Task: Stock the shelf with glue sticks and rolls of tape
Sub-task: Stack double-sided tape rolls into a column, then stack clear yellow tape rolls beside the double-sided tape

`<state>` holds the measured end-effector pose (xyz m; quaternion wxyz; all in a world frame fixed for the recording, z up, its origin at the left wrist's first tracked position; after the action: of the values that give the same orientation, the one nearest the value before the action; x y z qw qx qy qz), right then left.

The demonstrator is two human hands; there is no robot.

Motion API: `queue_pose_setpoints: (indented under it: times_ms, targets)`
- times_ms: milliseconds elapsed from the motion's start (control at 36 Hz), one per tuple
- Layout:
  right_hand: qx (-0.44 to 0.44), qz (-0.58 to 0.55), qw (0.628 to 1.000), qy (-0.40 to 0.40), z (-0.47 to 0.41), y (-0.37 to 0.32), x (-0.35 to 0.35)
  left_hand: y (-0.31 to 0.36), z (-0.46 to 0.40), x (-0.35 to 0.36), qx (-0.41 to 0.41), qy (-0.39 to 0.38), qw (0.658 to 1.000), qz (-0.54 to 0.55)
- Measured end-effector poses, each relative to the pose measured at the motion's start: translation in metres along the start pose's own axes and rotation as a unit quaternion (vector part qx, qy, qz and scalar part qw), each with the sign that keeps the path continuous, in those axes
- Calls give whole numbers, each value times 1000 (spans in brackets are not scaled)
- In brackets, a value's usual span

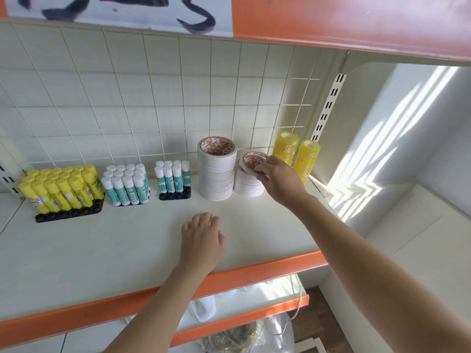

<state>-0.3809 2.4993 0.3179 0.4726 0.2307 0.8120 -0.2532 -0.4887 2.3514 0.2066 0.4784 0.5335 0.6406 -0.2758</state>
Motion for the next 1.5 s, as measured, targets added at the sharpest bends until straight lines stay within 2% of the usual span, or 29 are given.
queue_pose_setpoints:
  times_ms: [306,972,1222,1417,1500]
  targets:
    - [-12,27,997,-67,-19,3,21,1,0,0,6,3,1000,-5]
    - [32,24,995,-93,-22,6,30,0,0,-3,-4,-19,1000,3]
    - [31,40,997,-52,-3,-8,16,-1,0,-4,-8,-87,996,14]
    - [26,51,996,-65,19,-22,6,9,-3,-6,29,-258,965,-28]
    - [25,40,996,-74,29,-28,-4,17,-5,-27,29,-278,960,-6]
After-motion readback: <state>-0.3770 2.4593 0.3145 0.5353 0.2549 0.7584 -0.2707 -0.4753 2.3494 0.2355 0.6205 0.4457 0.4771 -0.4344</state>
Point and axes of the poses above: each hand's wrist, its own z-axis away from the middle knuckle, its own x-axis out of the palm, y = z × x, the point moved 9 cm from there along -z, towards the middle knuckle, and after that the axes turned 1 degree about -z, right-handed, at the moved point
